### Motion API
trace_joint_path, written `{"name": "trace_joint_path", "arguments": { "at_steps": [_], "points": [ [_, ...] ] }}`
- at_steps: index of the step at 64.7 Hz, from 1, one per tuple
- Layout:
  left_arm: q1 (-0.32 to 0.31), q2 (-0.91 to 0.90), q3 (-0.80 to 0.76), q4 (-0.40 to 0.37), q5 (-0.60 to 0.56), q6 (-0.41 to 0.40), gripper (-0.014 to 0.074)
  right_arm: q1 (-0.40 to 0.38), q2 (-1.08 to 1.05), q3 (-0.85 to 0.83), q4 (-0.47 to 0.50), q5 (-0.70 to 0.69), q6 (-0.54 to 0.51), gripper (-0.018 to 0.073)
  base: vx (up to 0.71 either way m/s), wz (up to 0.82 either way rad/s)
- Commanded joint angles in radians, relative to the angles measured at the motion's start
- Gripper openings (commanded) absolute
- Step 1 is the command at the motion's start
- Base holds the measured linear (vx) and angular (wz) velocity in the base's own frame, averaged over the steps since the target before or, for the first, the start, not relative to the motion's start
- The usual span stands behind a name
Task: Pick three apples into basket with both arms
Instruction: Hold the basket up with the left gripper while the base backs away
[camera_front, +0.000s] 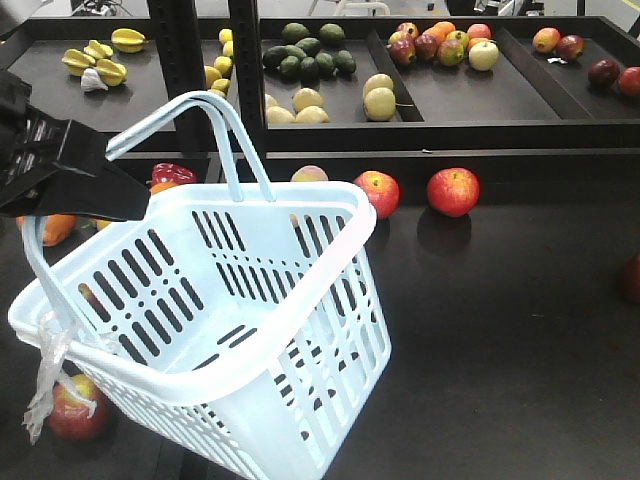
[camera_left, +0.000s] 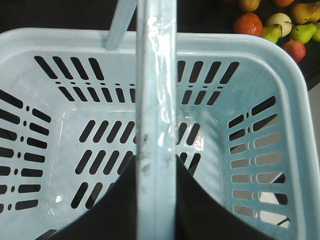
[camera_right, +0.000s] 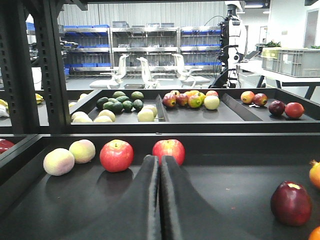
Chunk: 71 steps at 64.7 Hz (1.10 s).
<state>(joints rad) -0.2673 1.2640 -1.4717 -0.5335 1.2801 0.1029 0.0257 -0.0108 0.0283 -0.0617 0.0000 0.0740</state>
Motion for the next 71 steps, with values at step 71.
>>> {"name": "trace_joint_path", "arguments": {
  "at_steps": [71],
  "points": [
    [-0.005,-0.027,-0.023,-0.059,-0.03,-0.008,-0.0008,-0.006,-0.011,0.015,0.0,-0.073,-0.008,-0.0005,-0.09,0.33]
  ]
}}
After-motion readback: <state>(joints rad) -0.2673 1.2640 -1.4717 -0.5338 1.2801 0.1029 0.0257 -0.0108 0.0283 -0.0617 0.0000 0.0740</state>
